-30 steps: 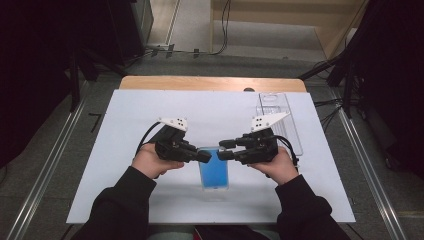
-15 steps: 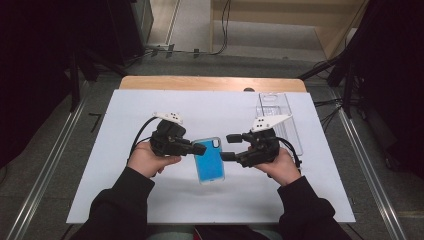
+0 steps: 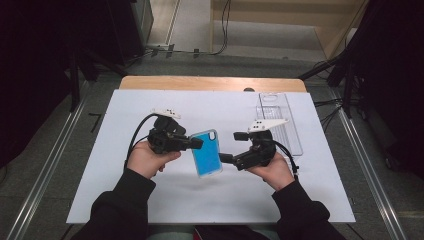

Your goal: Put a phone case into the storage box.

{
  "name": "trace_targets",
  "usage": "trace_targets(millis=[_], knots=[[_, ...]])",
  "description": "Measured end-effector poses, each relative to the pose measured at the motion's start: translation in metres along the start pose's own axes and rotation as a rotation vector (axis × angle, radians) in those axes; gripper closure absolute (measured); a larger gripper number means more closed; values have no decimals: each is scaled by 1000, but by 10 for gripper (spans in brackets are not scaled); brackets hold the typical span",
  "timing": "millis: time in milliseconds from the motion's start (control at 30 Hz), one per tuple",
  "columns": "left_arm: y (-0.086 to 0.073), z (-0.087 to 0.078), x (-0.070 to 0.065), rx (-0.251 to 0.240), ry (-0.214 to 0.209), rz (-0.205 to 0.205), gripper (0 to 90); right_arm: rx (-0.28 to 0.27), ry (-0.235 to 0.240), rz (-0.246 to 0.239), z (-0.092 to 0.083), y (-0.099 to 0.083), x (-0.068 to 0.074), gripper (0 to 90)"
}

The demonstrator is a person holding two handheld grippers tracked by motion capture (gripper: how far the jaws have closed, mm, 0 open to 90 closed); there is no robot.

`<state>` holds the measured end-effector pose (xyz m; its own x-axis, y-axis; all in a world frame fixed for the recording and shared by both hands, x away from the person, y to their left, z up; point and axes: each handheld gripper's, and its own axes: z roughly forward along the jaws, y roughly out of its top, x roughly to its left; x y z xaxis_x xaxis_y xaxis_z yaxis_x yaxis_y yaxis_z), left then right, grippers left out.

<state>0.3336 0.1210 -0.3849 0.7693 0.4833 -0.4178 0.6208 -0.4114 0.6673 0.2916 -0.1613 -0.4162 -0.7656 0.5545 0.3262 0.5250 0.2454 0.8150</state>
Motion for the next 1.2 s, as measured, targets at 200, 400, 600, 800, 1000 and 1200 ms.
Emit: trace_targets(millis=[200, 400, 600, 800, 1000, 1200], knots=[[1, -3, 0, -18, 43, -29, 812, 32, -75, 42, 8, -4, 4, 0], [2, -2, -2, -20, 86, -61, 811, 13, -130, 38, 14, -7, 9, 0], [3, 1, -8, -24, 126, -78, 811, 17, -195, 52, 23, -8, 17, 0], [2, 3, -9, -29, 135, -101, 813, -1, -209, 50, 28, -10, 21, 0], [2, 8, -13, -12, 142, -113, 812, -16, -232, 40, 33, -10, 27, 0], [2, 13, -17, -8, 147, -113, 812, -20, -242, 46, 38, -11, 31, 0]])
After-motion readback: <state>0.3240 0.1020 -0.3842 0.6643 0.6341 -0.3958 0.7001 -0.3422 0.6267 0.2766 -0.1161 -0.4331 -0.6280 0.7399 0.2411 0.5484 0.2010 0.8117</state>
